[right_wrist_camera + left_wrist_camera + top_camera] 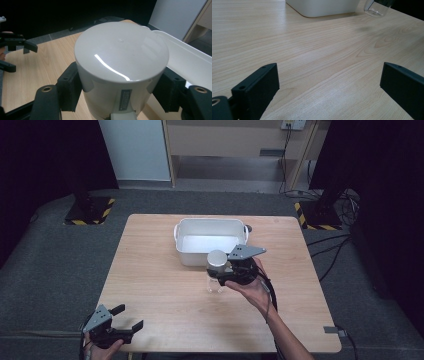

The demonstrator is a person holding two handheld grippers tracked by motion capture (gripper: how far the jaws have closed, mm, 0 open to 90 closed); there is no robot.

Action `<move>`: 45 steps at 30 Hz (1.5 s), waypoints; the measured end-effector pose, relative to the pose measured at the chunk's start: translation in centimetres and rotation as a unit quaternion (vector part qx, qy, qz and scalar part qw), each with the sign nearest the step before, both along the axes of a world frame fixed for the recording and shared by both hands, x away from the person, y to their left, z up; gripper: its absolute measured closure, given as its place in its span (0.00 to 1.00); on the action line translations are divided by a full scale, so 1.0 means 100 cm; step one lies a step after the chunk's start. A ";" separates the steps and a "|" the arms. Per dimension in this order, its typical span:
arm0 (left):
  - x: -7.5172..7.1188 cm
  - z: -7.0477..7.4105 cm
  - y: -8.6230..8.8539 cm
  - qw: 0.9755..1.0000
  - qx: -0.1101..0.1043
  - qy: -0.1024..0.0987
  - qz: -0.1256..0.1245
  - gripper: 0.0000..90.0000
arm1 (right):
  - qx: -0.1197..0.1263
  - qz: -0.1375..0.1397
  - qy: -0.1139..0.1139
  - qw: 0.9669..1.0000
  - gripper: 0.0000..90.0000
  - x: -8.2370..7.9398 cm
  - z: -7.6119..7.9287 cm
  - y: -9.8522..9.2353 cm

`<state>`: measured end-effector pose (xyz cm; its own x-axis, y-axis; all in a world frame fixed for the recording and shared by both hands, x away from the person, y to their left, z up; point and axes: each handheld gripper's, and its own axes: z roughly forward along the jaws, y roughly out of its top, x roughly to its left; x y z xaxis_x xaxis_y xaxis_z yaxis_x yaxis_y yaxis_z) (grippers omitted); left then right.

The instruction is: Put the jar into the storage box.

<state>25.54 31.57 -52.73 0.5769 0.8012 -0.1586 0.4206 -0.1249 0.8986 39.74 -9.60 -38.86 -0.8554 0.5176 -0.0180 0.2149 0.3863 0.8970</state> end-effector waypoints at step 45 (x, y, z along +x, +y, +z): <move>0.000 0.000 0.001 1.000 -0.003 0.001 0.000 0.01 | -0.003 -0.064 -0.011 0.998 0.35 0.077 0.075 0.021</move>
